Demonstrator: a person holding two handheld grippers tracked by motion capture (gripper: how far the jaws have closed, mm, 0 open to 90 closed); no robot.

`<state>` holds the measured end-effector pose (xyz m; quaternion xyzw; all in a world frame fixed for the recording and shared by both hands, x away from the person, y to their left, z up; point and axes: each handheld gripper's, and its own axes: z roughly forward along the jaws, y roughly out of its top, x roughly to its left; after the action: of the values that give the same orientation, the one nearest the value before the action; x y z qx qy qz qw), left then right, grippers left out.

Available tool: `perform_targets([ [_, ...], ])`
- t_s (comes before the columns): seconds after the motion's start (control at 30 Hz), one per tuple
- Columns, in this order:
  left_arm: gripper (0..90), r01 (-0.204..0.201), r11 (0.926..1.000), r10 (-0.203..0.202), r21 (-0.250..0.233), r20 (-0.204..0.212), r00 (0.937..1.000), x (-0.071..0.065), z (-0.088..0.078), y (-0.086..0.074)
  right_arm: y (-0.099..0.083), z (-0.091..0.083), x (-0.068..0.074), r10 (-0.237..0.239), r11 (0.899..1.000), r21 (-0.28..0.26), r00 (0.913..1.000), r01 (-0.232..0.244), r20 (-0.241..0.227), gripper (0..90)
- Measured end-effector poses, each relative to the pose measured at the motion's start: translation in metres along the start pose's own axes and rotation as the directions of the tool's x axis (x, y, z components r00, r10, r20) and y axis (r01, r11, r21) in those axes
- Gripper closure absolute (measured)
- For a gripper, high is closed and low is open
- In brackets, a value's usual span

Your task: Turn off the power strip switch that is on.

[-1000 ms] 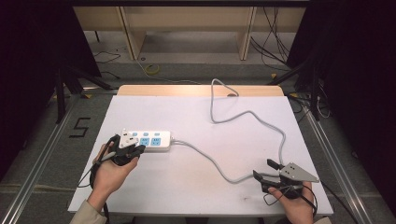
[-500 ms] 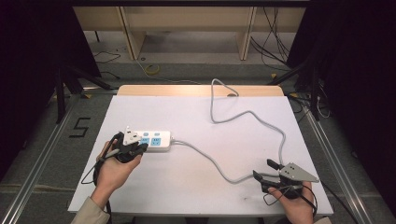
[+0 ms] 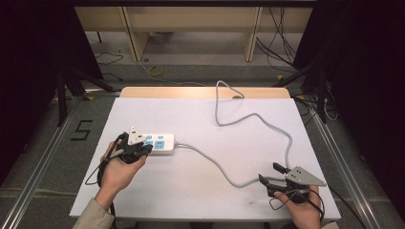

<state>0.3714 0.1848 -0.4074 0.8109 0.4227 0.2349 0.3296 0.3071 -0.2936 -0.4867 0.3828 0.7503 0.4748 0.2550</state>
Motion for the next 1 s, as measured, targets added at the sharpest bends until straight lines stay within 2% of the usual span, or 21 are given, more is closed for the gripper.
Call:
perform_targets([
  [0.8, 89.1, -0.018, 0.9998, 0.018, 0.007, -0.001, 0.9998, -0.002, 0.008, 0.014, 0.0, 0.0, 0.0, -0.002, 1.0, 0.0, 1.0, 0.002, 0.0, 30.1],
  [0.83, 89.1, -0.03, 0.9995, 0.03, 0.01, -0.004, 0.9995, -0.002, 0.008, 0.015, 0.0, 0.0, 0.0, -0.003, 1.0, 0.0, 1.0, 0.003, 0.001, 30.1],
  [1.0, 89.2, -0.036, 0.9992, 0.036, 0.017, -0.004, 0.9994, -0.002, 0.01, 0.017, 0.0, 0.0, 0.0, -0.003, 1.0, -0.002, 1.0, 0.003, 0.002, 30.1],
])
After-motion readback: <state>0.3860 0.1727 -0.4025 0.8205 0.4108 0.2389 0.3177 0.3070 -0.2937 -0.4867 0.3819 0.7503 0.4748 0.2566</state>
